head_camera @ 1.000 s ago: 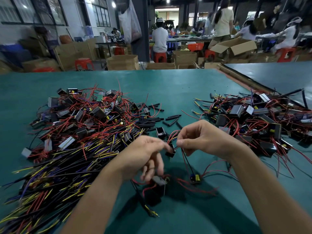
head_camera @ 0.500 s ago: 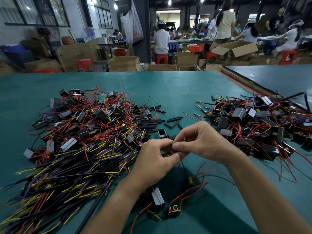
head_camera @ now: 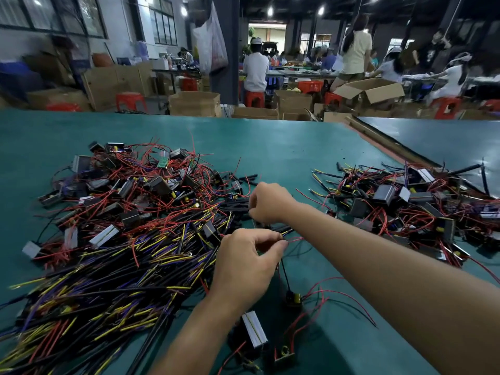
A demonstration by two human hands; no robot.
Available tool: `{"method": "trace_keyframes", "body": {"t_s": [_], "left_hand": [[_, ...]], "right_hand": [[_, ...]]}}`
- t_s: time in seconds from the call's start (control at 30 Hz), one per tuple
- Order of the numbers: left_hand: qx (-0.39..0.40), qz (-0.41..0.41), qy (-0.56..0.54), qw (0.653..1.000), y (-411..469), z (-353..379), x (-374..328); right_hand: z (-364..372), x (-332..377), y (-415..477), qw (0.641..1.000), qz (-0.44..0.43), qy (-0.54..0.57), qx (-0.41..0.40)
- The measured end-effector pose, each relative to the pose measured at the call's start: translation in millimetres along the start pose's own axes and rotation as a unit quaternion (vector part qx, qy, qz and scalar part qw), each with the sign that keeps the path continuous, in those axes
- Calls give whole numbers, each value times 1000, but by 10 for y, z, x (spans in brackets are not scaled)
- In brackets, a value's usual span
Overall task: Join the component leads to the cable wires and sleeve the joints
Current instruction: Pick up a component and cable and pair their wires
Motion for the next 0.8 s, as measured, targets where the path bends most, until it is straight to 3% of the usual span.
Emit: {"method": "trace_keyframes", "body": {"t_s": [0.2,0.33,0.47,0.6,0.7,0.8], "left_hand": [[36,-19,-96,995,48,21,83],[49,-15,-174,983,54,41,57],[52,-25,-214,975,62,60,61],[41,-35,-217,975,46,94,71],[35,-23,-199,979,30,100,42],[38,-17,-188,981,21,77,-1]], "right_hand": [[120,167,153,995,-7,-96,23],[68,175,60,997,-18,-79,-12],[-189,-79,-280,986,-8,124,-107],[-163,-294,-870,898,-71,415,-129],[-26,-329,-1216,860,-117,483,-114],[75,-314,-1336,855,-142,493,-78]]}}
Point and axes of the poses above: each hand's wrist, its own y-axis towards the middle knuckle, its own z-axis out of the palm, x = y × z, the point moved 8 cm from there along y, towards the middle knuckle, and after that the axes turned 13 degrees about x, right-handed, at the moved point
